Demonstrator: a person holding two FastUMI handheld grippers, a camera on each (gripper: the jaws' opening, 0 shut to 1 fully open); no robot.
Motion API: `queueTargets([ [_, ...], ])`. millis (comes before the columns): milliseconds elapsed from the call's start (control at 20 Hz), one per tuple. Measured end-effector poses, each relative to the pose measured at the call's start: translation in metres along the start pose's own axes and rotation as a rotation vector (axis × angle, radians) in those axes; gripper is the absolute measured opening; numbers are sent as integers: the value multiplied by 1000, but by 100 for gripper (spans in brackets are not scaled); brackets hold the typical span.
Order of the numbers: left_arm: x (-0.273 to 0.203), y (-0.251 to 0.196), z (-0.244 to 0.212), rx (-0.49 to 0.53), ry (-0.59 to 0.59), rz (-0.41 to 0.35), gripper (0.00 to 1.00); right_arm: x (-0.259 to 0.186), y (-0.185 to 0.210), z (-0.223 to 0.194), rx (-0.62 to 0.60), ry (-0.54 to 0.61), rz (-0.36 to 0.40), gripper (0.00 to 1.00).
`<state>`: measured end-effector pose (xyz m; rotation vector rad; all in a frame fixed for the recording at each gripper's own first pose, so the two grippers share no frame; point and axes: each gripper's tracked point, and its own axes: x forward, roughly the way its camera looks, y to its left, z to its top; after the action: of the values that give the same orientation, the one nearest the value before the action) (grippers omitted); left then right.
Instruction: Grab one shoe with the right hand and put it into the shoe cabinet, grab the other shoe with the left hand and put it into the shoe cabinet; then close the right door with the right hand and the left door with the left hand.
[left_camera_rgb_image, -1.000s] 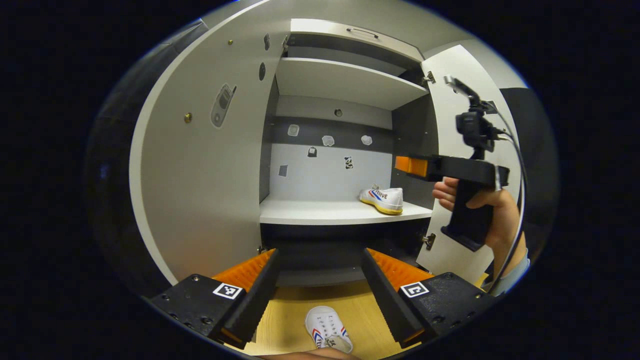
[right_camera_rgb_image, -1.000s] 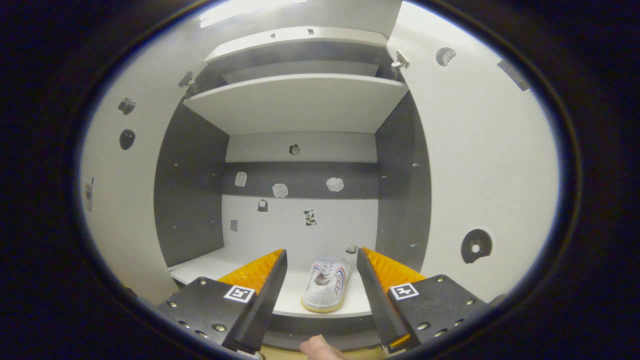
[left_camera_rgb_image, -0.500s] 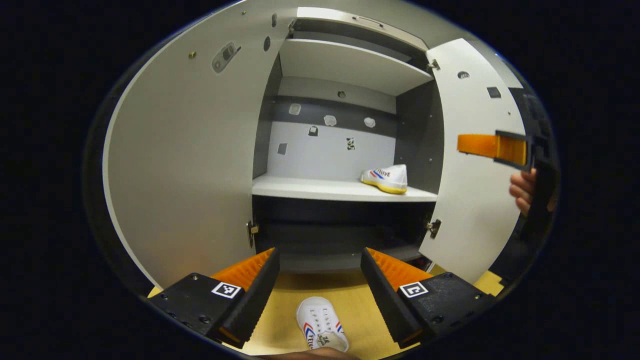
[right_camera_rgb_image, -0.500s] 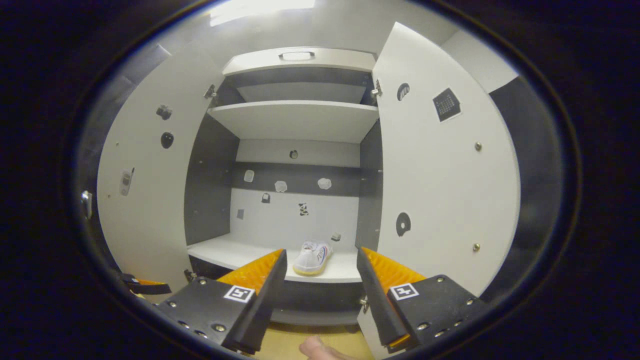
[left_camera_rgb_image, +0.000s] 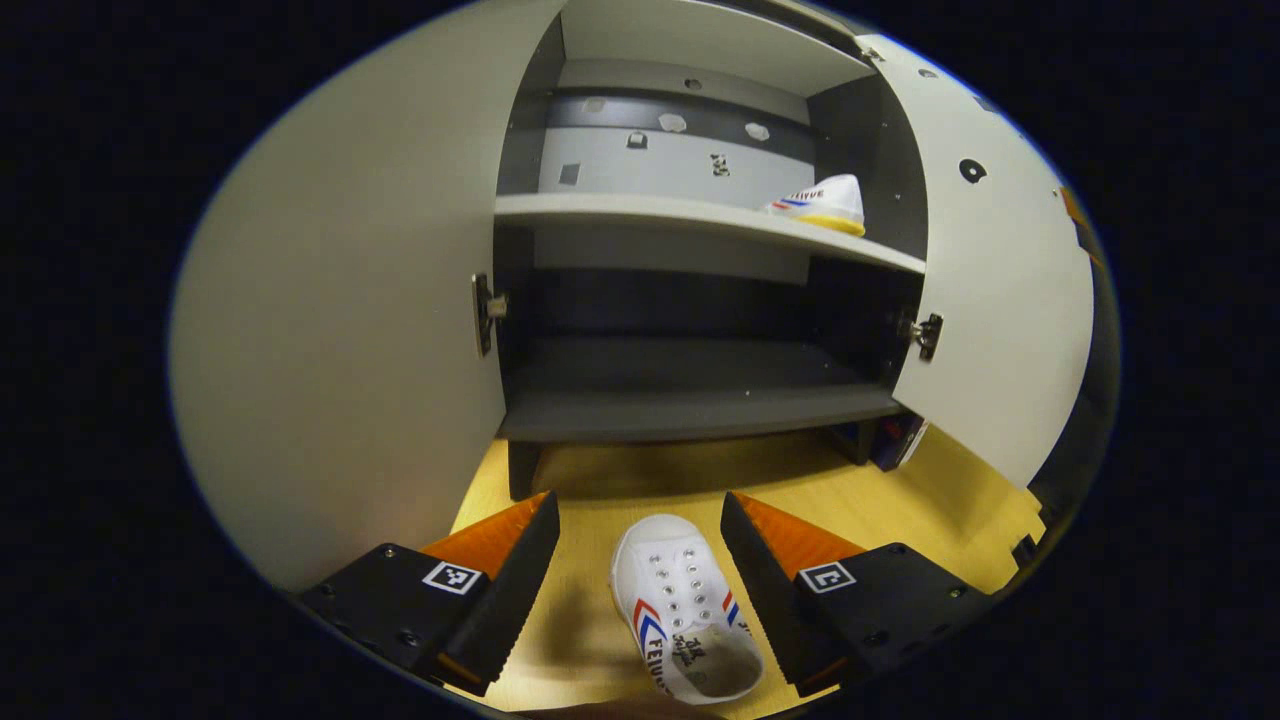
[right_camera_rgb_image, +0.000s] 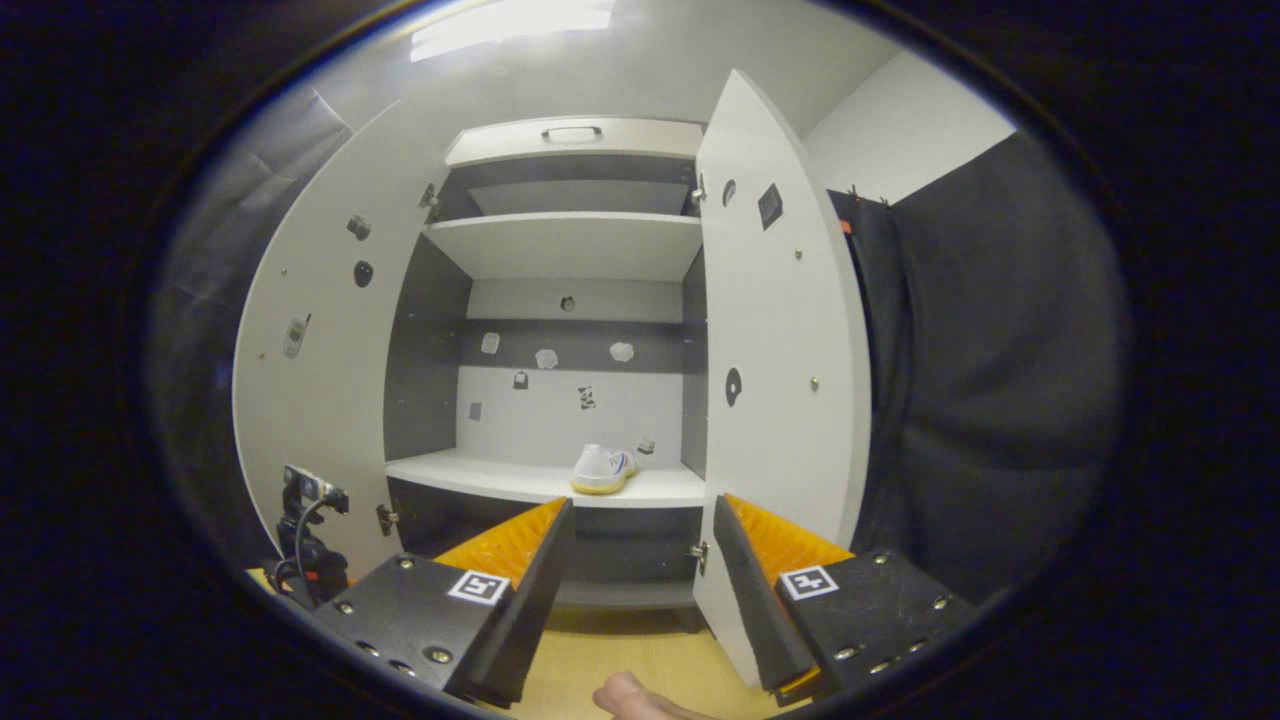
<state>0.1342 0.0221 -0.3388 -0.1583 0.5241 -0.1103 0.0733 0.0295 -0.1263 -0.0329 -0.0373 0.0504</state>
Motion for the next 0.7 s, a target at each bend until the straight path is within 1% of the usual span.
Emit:
queueTargets([
  [50, 3, 0, -10, -2, 32, -2, 99, -8, 1, -2, -4, -8, 3, 83],
  [100, 8, 1, -23, 4, 66, 1, 96, -14, 0, -3, -4, -13, 1, 83],
  [200, 14, 4, -36, 12, 101, 8, 93, -21, 0, -6, -1, -15, 2, 83],
  [250, 18, 3, -44, 2, 117, 9, 93, -24, 3, -6, -1, -18, 12, 83],
  [400, 16, -7, -83, -44, 228, -38, 93, -26, 6, -13, -15, -9, 30, 83],
  [500, 12, -9, -108, -45, 298, -48, 93, -26, 8, -20, -32, -1, 33, 83],
  [600, 10, -8, -124, -43, 321, -37, 91, -25, 13, -27, -35, 7, 48, 83],
  [700, 14, -7, -118, -39, 252, -42, 91, -23, 19, -33, -22, 18, 70, 83],
])
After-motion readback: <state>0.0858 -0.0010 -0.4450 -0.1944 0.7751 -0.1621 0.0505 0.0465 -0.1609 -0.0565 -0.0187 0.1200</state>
